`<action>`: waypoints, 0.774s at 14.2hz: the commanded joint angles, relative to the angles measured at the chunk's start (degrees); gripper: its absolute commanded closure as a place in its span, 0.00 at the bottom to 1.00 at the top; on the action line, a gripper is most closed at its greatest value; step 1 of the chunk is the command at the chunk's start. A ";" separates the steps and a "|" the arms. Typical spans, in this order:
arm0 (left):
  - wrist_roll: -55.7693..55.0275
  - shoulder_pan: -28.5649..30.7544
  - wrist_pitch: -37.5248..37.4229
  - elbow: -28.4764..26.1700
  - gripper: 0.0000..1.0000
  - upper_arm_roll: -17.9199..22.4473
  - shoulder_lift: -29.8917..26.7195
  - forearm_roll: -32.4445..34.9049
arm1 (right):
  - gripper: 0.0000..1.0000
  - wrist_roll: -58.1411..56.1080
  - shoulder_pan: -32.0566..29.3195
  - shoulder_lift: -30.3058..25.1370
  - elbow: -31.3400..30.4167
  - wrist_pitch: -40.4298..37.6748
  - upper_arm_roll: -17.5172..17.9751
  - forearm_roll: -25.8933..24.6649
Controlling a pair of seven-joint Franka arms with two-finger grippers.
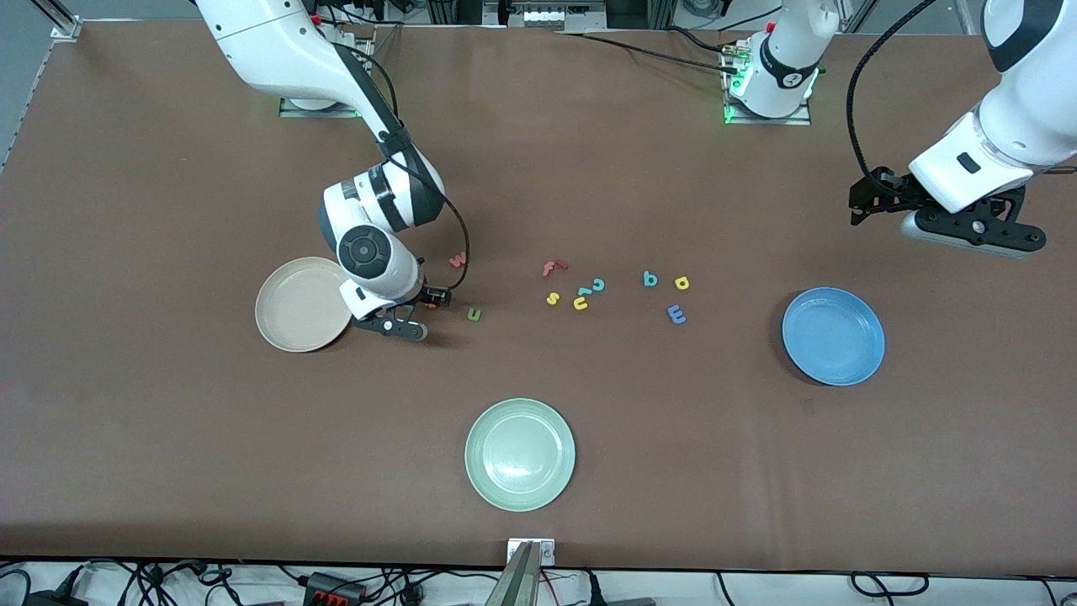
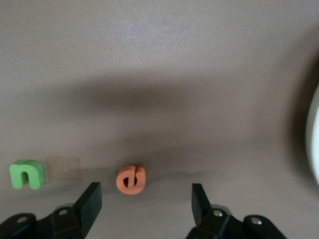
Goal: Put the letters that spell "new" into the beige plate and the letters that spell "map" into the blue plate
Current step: 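Lower the right gripper and grasp the orange letter e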
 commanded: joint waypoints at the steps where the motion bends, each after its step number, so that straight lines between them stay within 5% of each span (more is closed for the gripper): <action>1: 0.46 -0.19 -1.22 1.35 0.00 0.13 0.40 -1.28 | 0.25 2.90 1.28 1.78 0.93 1.93 -0.49 0.80; 7: 0.46 -0.19 -1.31 1.35 0.00 0.04 0.40 -1.28 | 0.31 3.60 1.72 2.84 0.93 2.91 -0.49 0.89; 11: 0.81 -0.46 -1.31 1.35 0.00 -0.40 0.66 -1.20 | 0.53 3.51 1.72 2.92 0.93 3.35 -0.49 0.89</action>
